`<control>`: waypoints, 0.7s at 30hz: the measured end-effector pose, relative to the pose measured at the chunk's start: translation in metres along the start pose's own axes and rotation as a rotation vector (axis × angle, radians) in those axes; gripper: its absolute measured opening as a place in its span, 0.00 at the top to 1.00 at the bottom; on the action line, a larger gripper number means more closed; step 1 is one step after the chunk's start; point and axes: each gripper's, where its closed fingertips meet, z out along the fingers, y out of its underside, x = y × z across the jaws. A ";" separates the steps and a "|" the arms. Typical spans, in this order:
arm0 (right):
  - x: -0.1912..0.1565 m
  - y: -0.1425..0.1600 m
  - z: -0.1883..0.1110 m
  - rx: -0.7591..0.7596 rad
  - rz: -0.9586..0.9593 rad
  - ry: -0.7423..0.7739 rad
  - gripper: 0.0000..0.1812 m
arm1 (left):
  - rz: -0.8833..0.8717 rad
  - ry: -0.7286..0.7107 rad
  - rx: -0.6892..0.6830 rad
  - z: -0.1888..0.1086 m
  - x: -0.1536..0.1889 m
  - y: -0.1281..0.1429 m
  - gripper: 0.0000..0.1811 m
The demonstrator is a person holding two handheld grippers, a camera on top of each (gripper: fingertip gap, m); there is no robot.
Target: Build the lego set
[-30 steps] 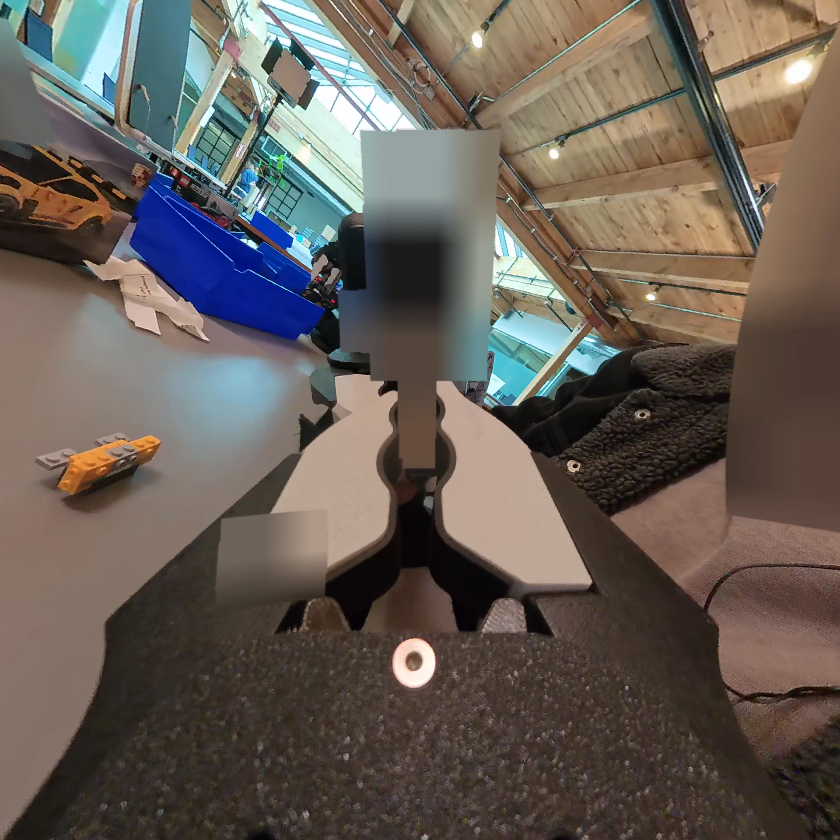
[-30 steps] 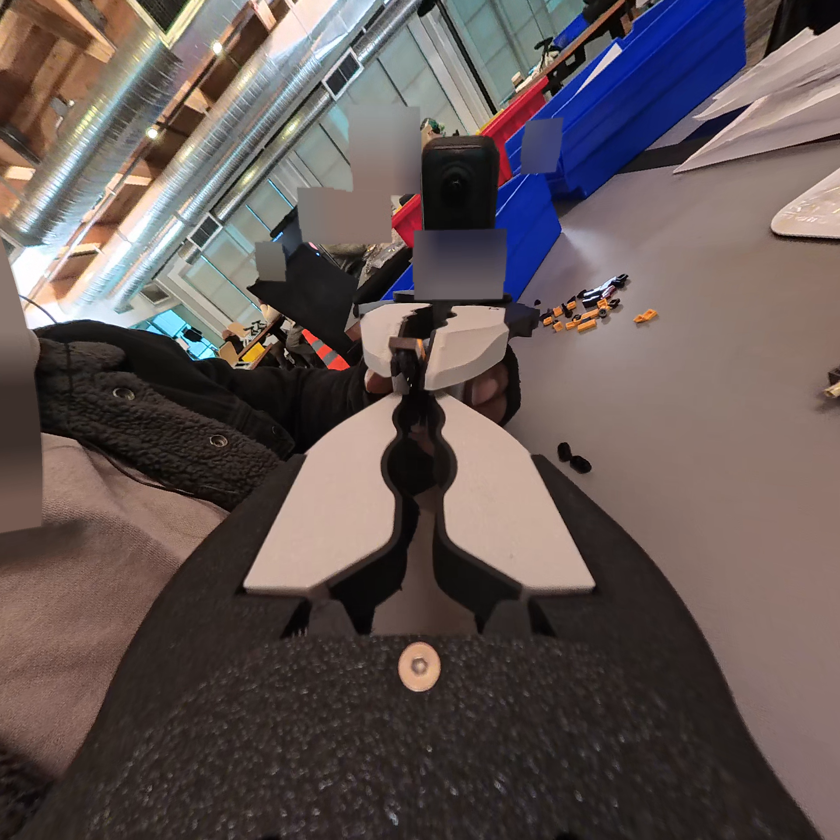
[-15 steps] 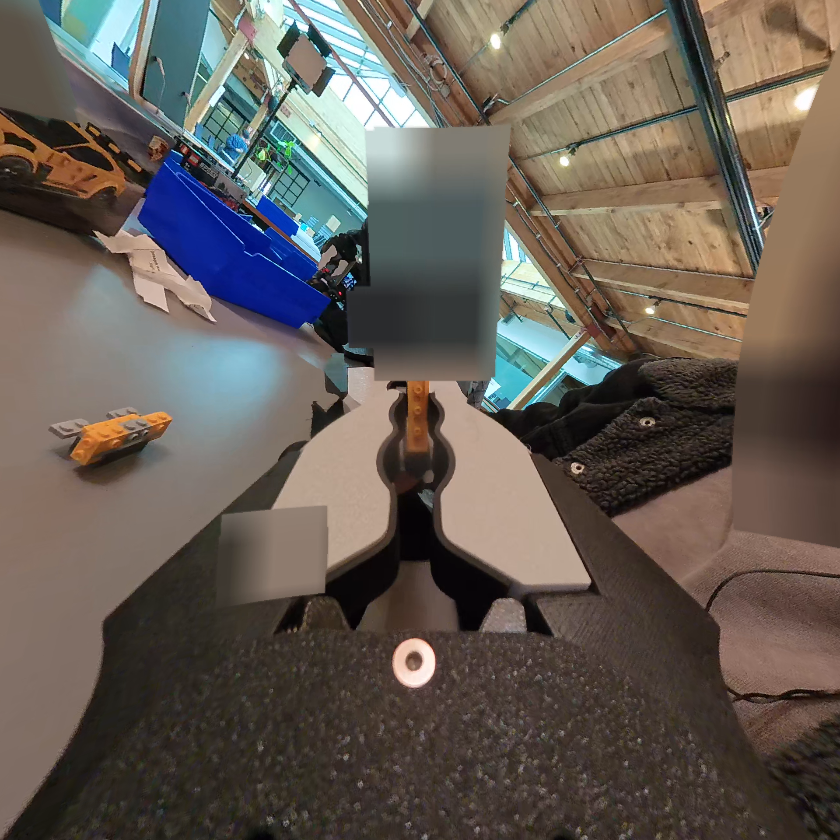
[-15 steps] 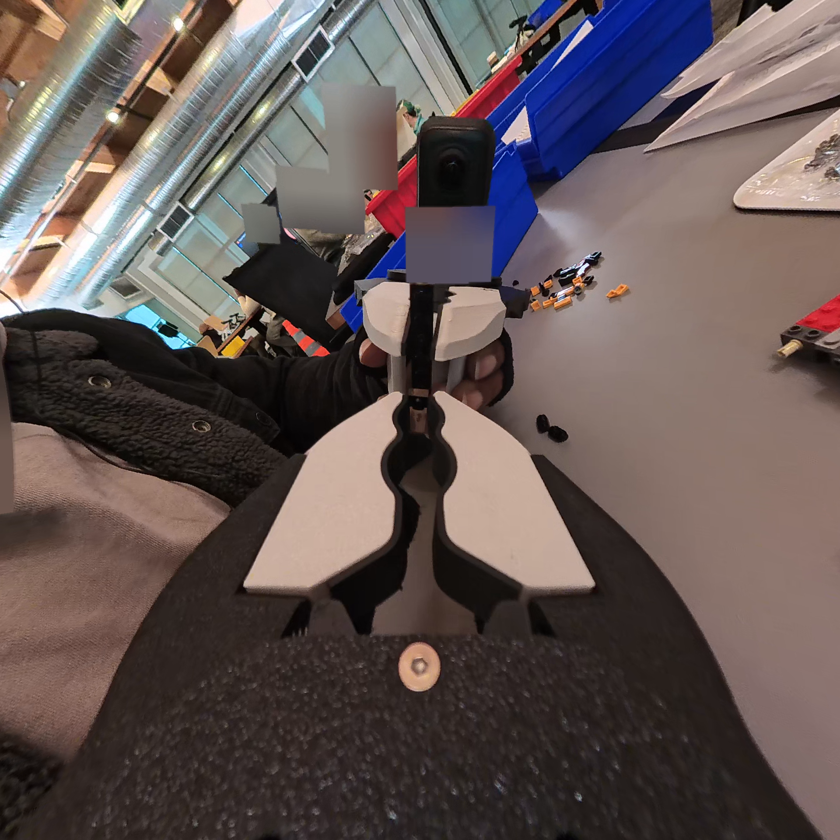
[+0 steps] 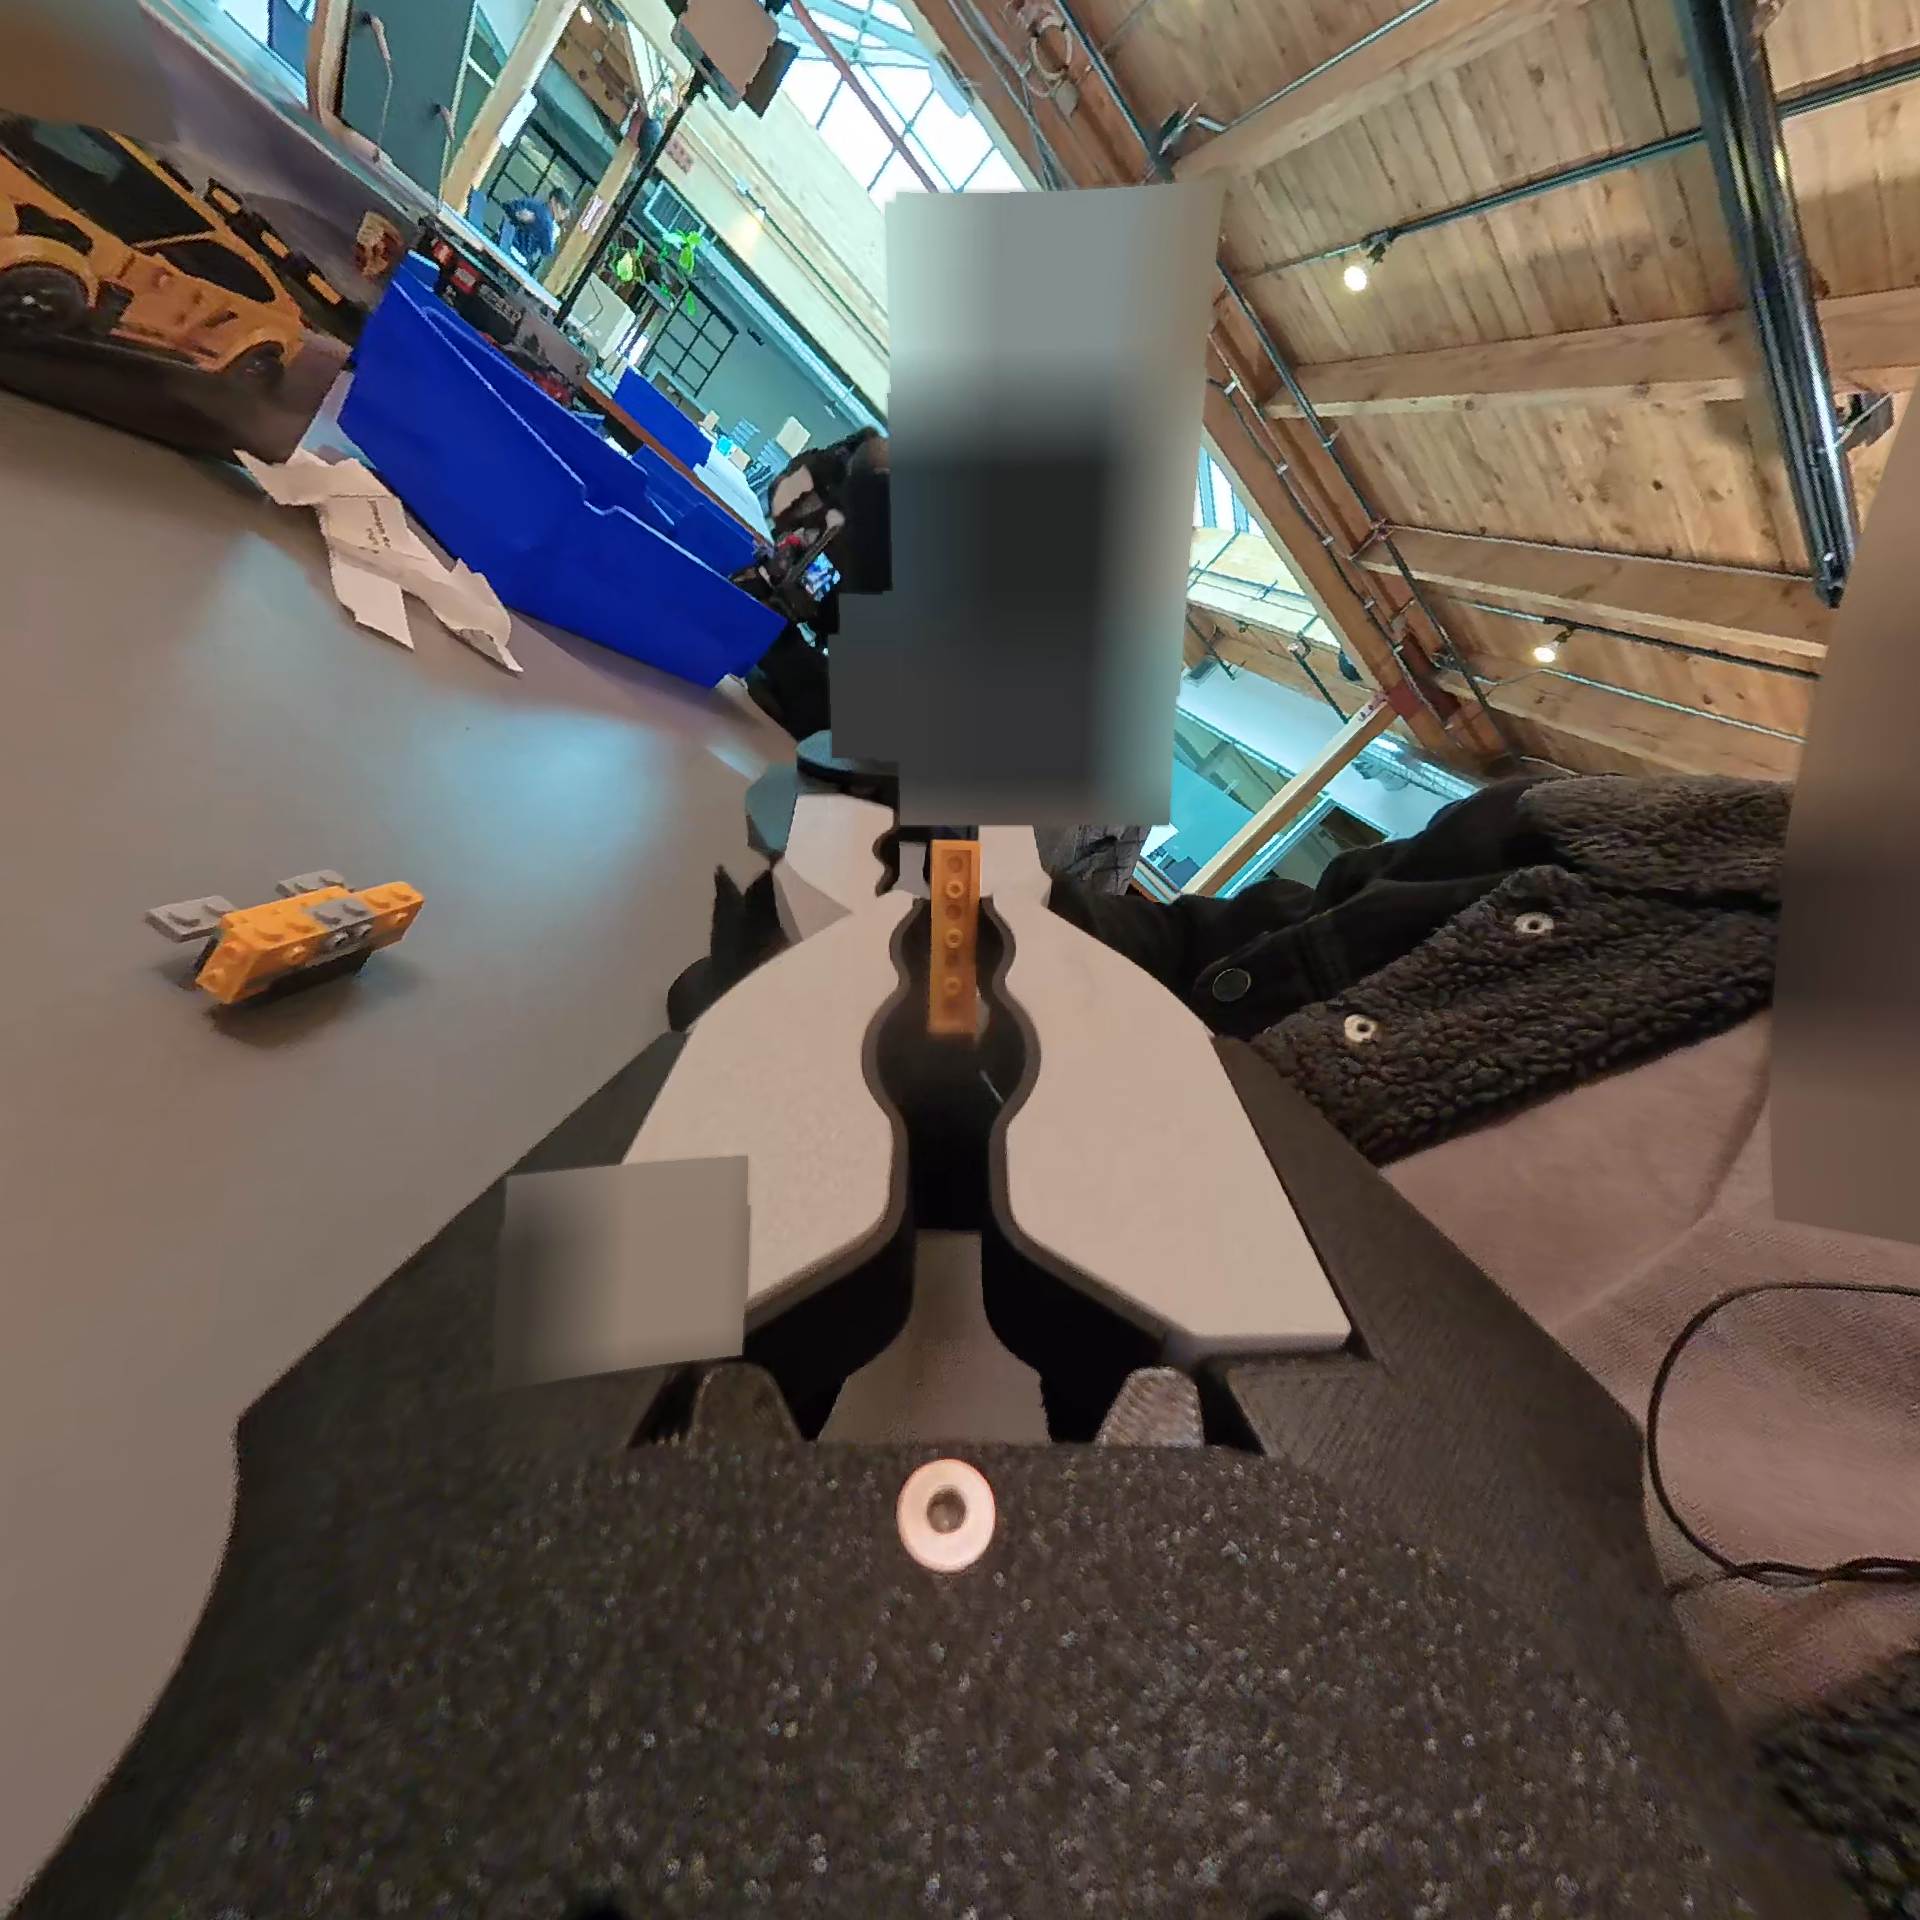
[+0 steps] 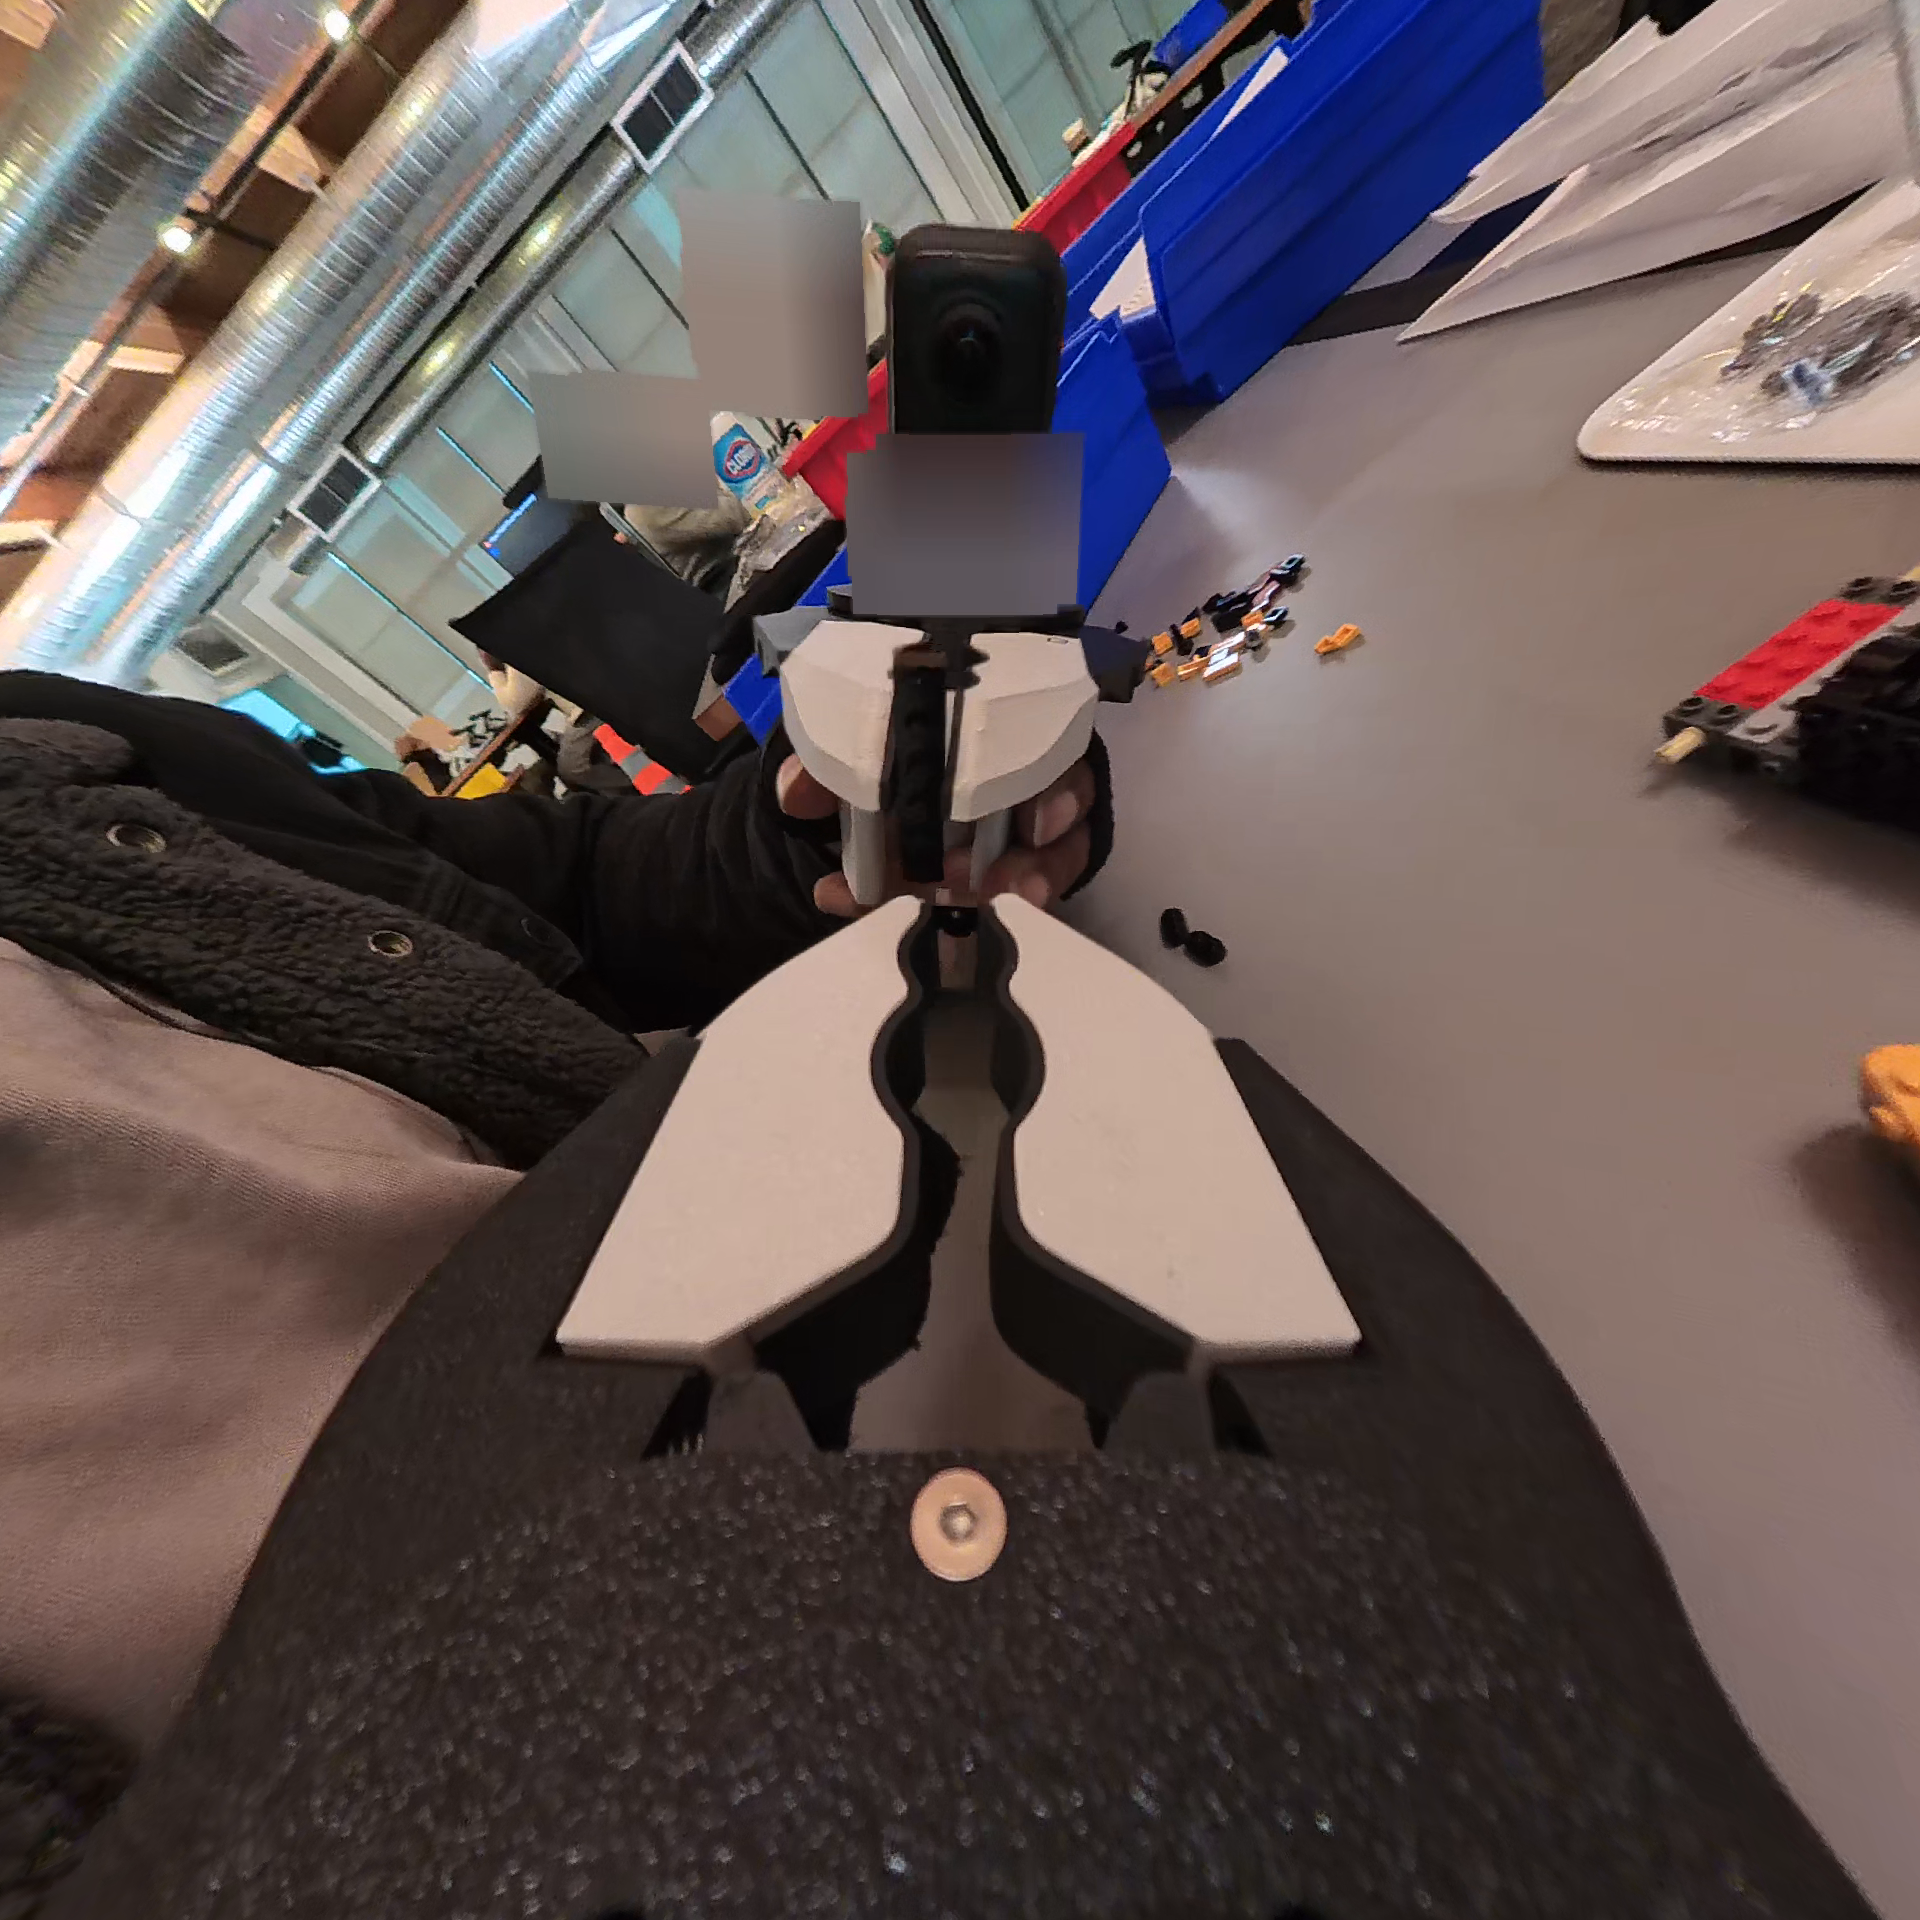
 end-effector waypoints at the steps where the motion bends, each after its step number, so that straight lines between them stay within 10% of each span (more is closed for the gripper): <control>1: 0.002 -0.002 -0.004 0.004 -0.009 0.012 0.96 | 0.006 -0.009 -0.014 0.000 -0.002 0.002 0.95; 13: 0.069 0.071 -0.036 -0.718 -0.432 0.410 0.93 | 0.044 -0.078 -0.117 -0.001 -0.016 0.018 0.96; 21: 0.024 0.013 -0.027 -0.406 -0.320 0.169 0.86 | 0.059 -0.069 -0.149 0.000 -0.015 0.023 0.96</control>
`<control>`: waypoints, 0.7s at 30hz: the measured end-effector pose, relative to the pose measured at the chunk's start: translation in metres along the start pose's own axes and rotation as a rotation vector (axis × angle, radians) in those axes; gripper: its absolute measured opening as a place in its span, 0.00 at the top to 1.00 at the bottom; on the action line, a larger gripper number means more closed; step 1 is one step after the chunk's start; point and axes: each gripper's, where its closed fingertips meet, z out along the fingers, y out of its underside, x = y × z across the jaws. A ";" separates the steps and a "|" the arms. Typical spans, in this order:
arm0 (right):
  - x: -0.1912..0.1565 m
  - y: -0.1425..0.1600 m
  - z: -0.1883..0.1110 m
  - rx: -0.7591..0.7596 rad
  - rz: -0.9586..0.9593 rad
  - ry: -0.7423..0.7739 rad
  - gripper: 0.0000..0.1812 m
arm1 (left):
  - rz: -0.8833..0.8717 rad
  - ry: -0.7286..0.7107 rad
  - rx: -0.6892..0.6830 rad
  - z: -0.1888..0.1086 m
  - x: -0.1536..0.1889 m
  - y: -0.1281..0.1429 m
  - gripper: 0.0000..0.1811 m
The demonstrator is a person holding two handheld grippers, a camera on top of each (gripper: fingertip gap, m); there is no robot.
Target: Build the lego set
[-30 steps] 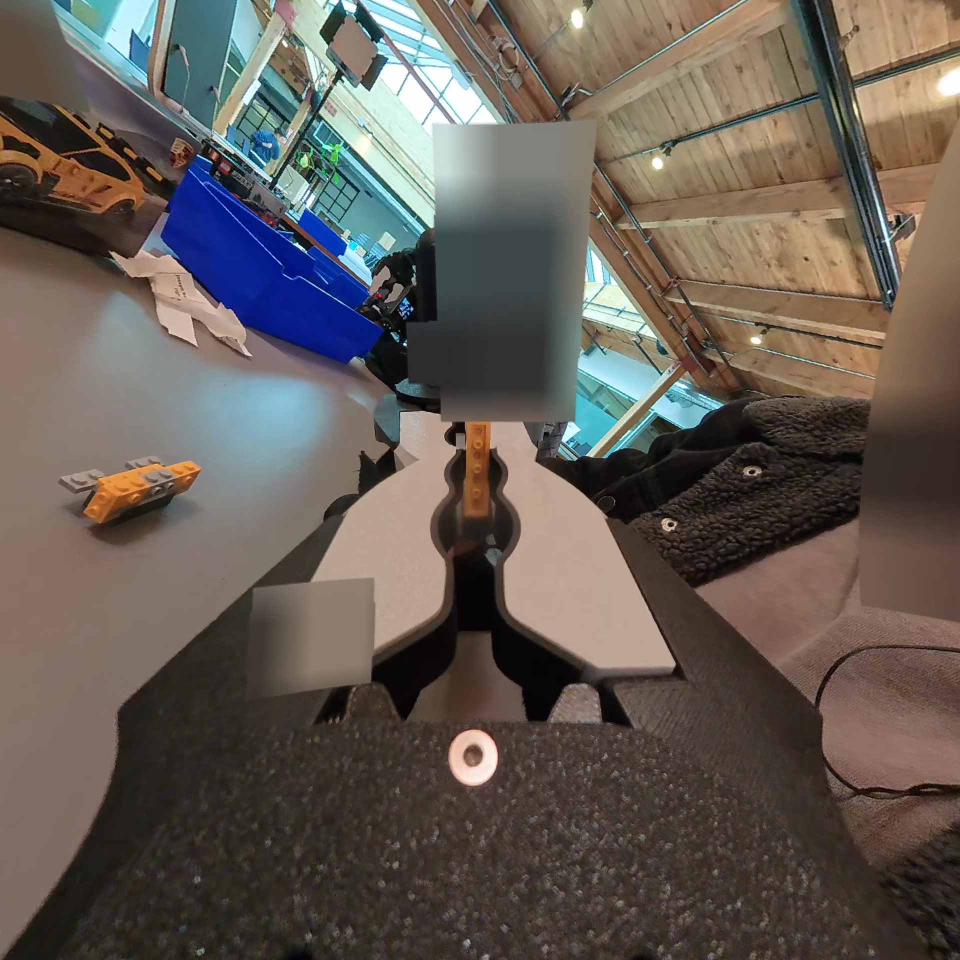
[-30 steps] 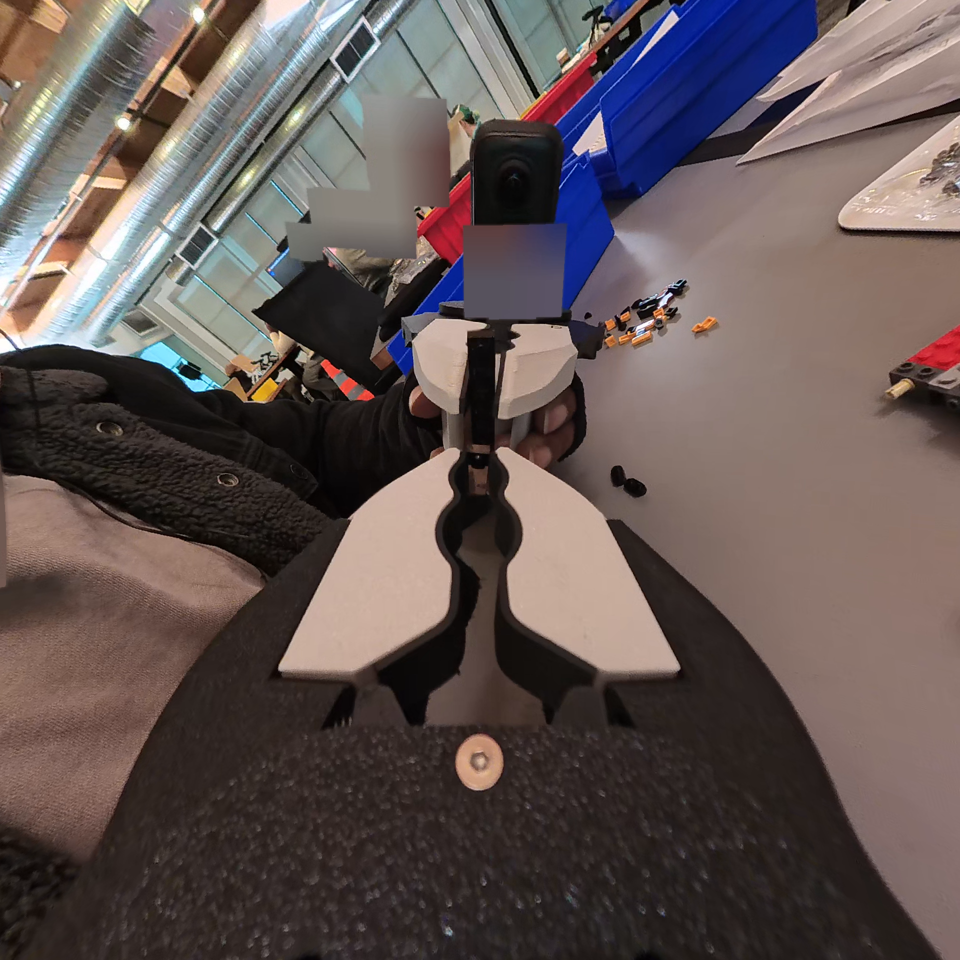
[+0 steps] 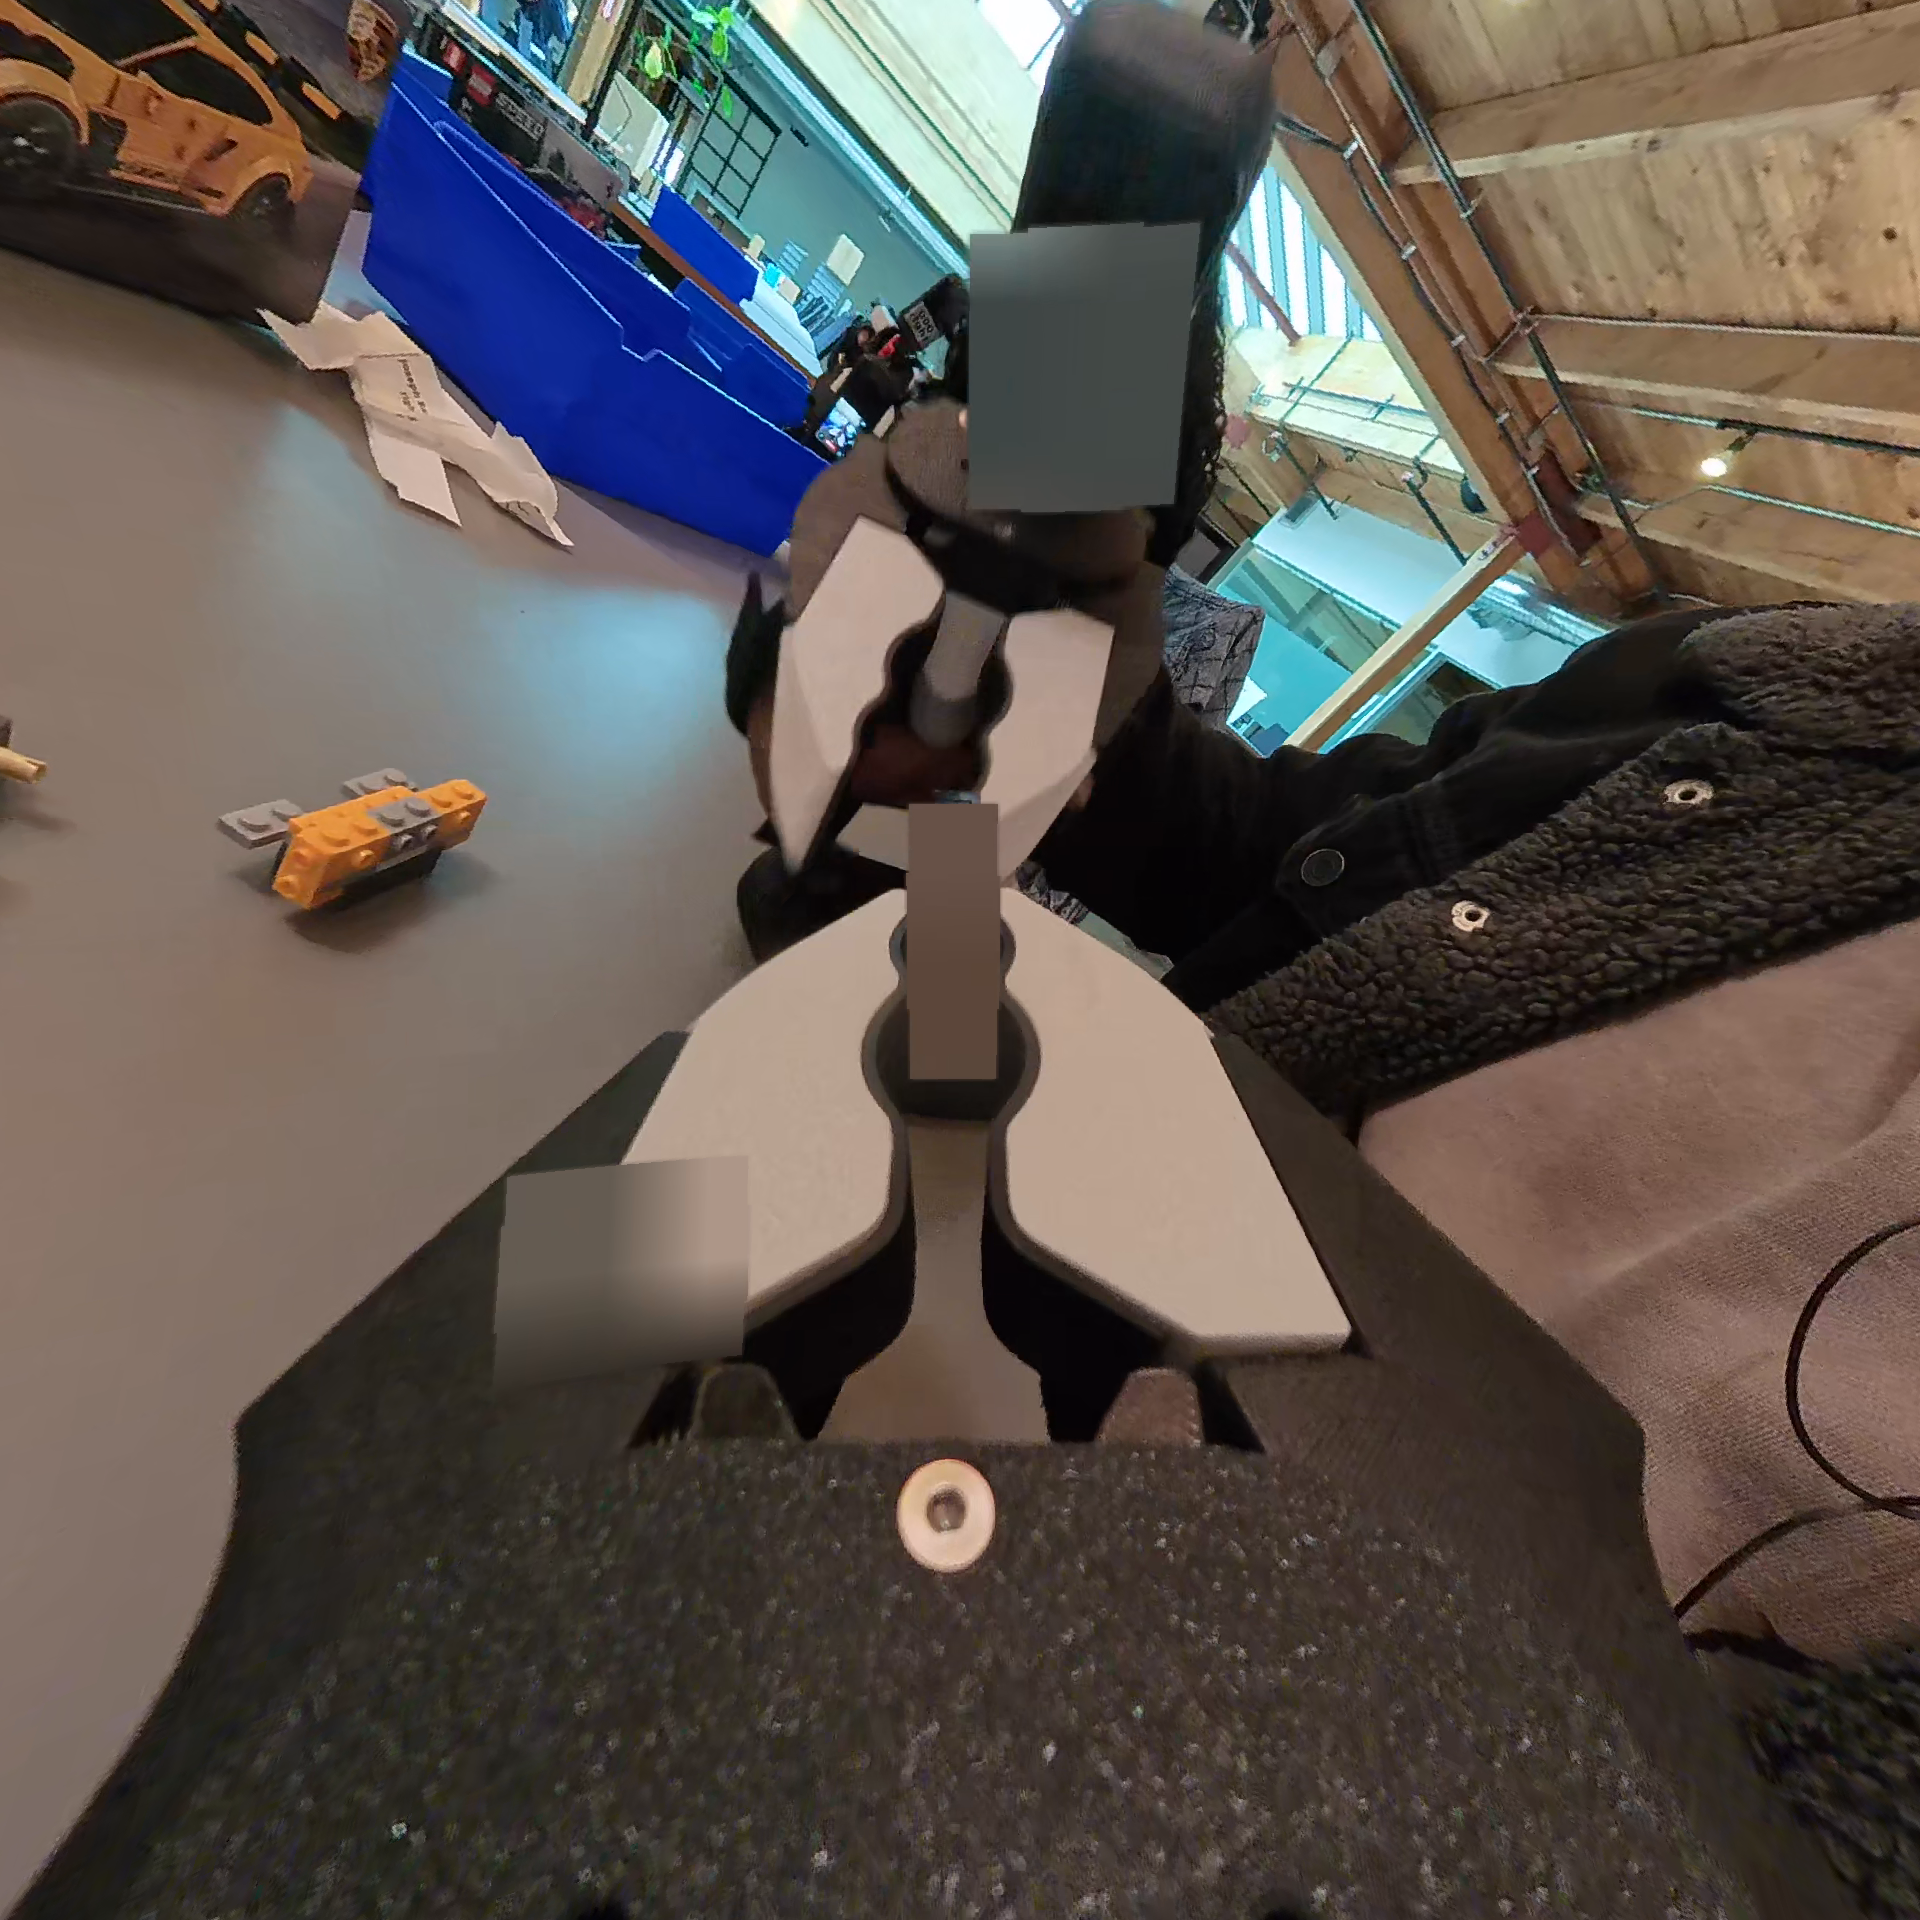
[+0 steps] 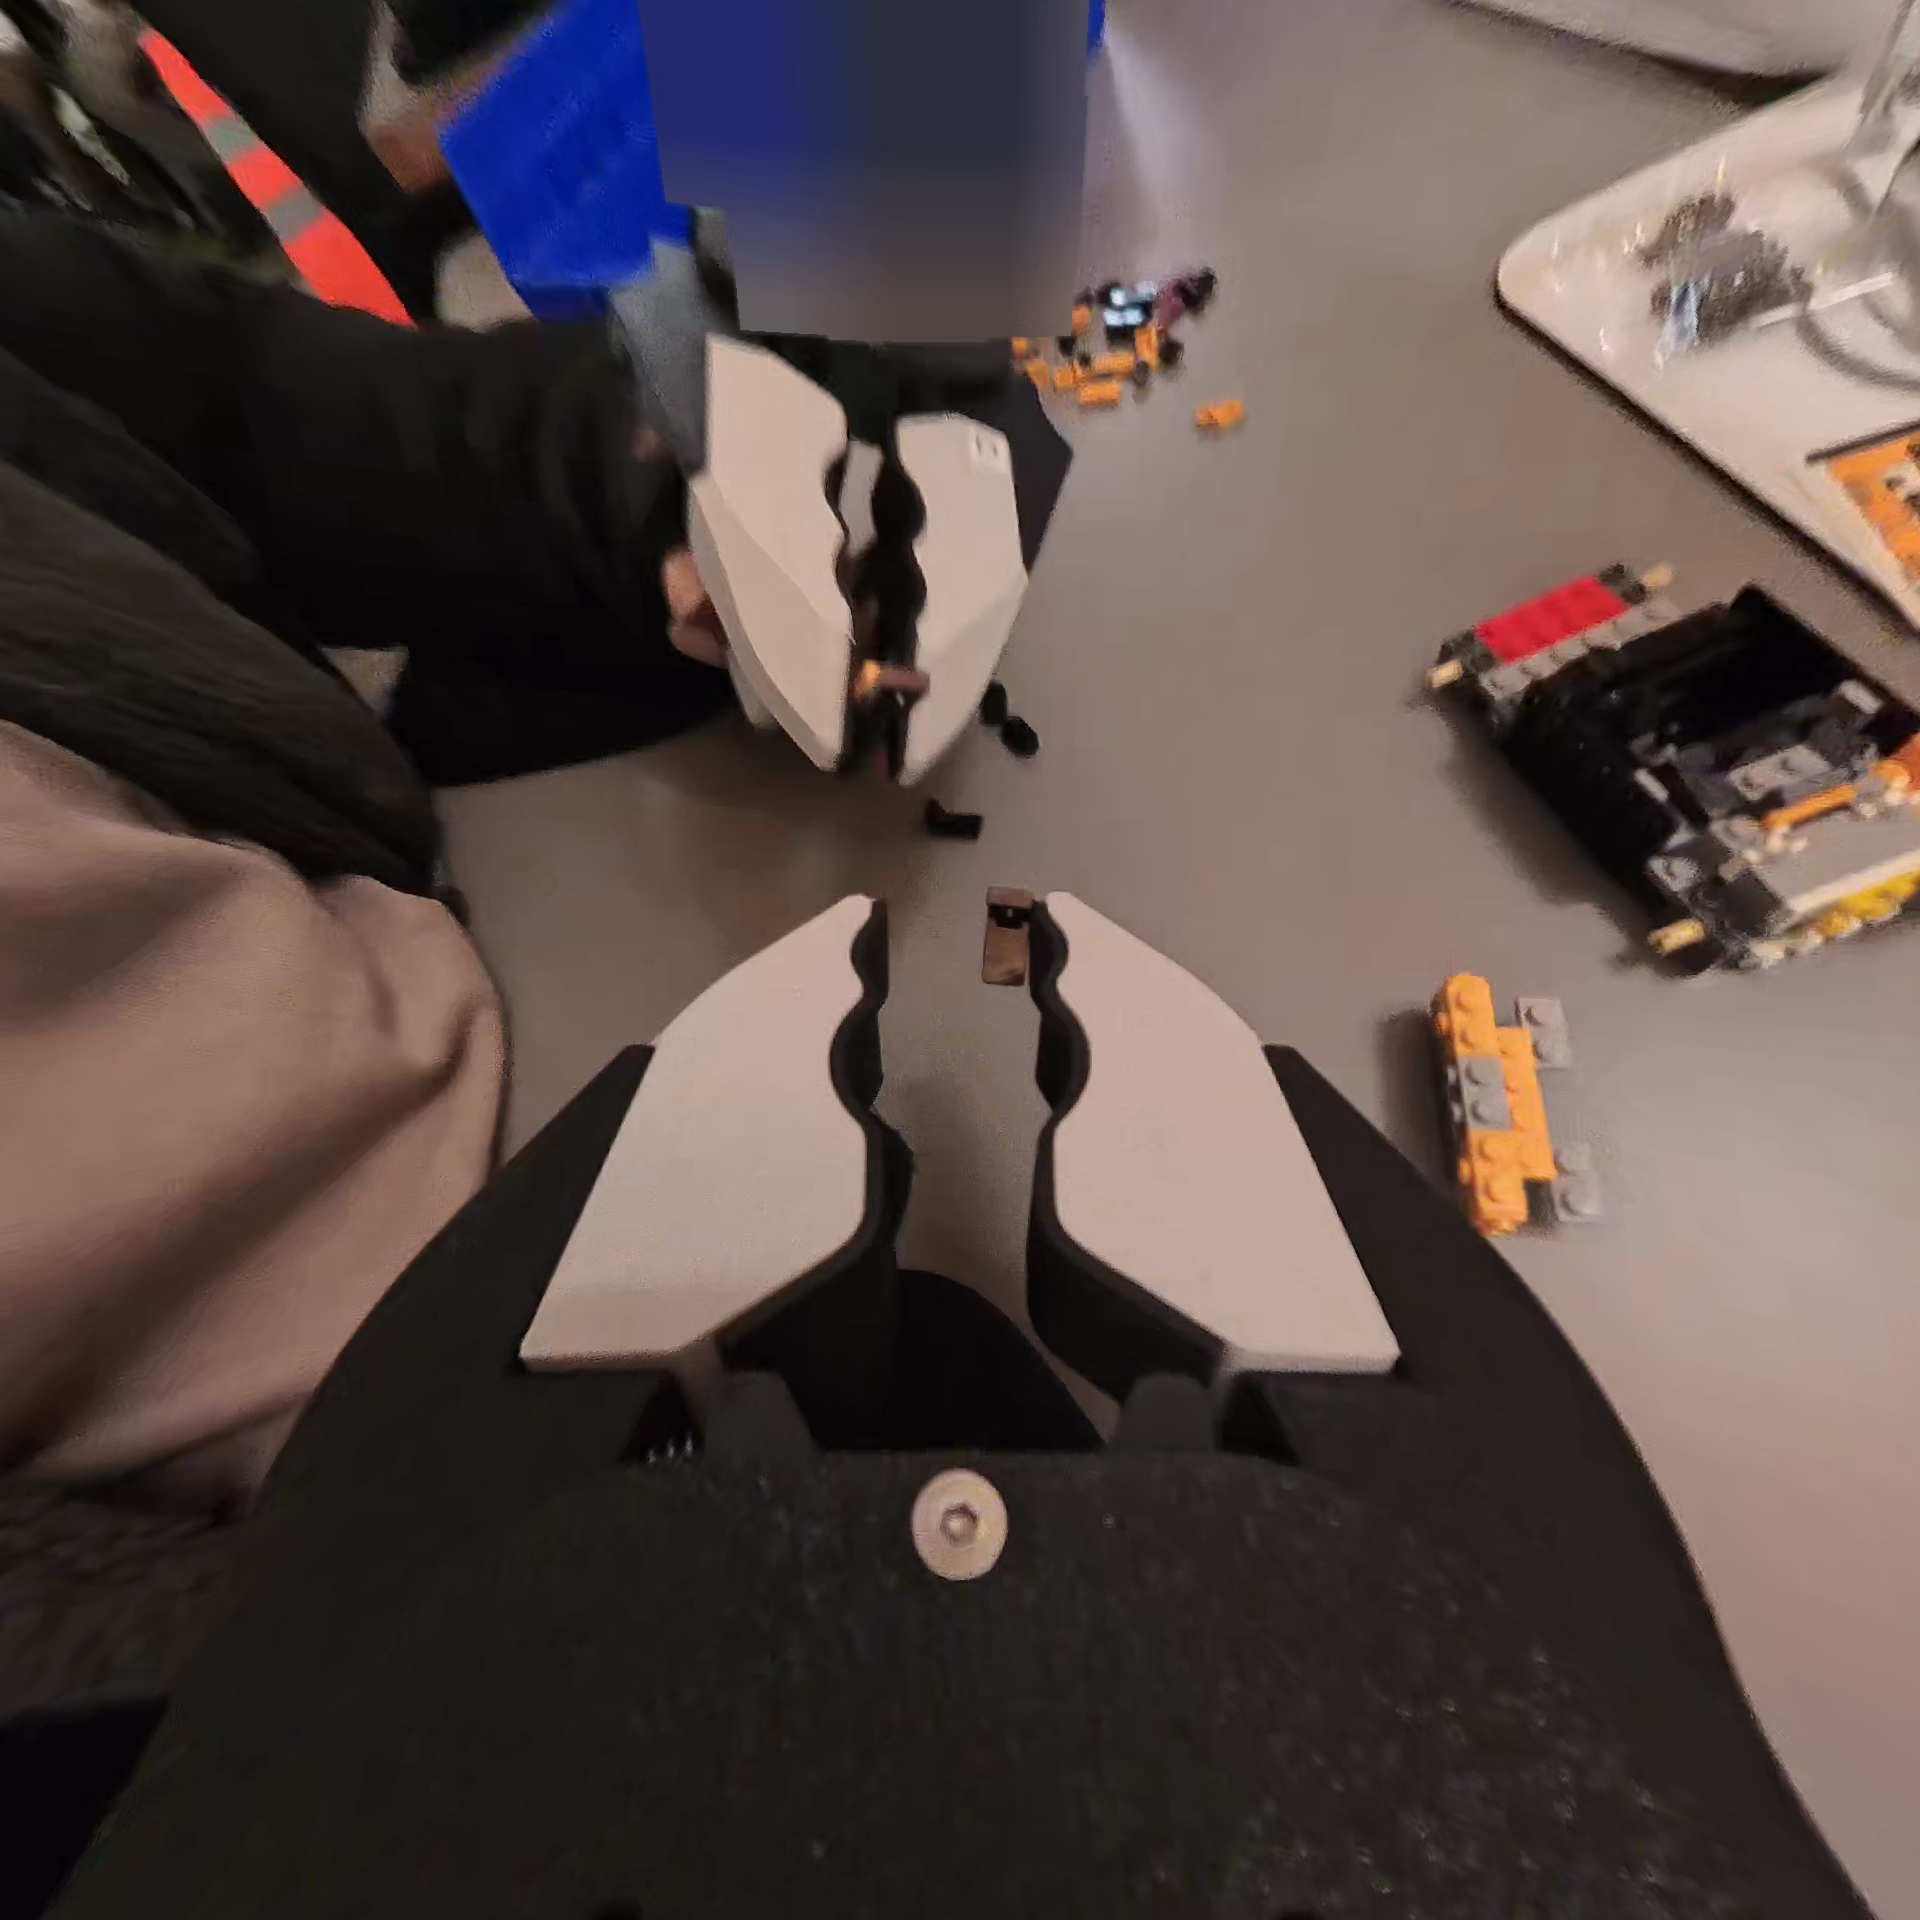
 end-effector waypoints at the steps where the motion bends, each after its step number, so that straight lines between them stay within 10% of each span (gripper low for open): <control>1: -0.002 -0.004 -0.003 0.000 -0.010 -0.010 0.85 | 0.001 0.001 -0.002 0.000 0.000 0.000 0.96; 15: 0.010 0.066 0.031 -0.383 -0.154 0.067 0.81 | 0.012 -0.032 -0.056 0.003 -0.006 0.010 0.95; 21: -0.005 -0.005 0.014 -0.002 -0.051 -0.032 0.83 | 0.030 -0.036 -0.053 0.001 -0.007 0.009 0.96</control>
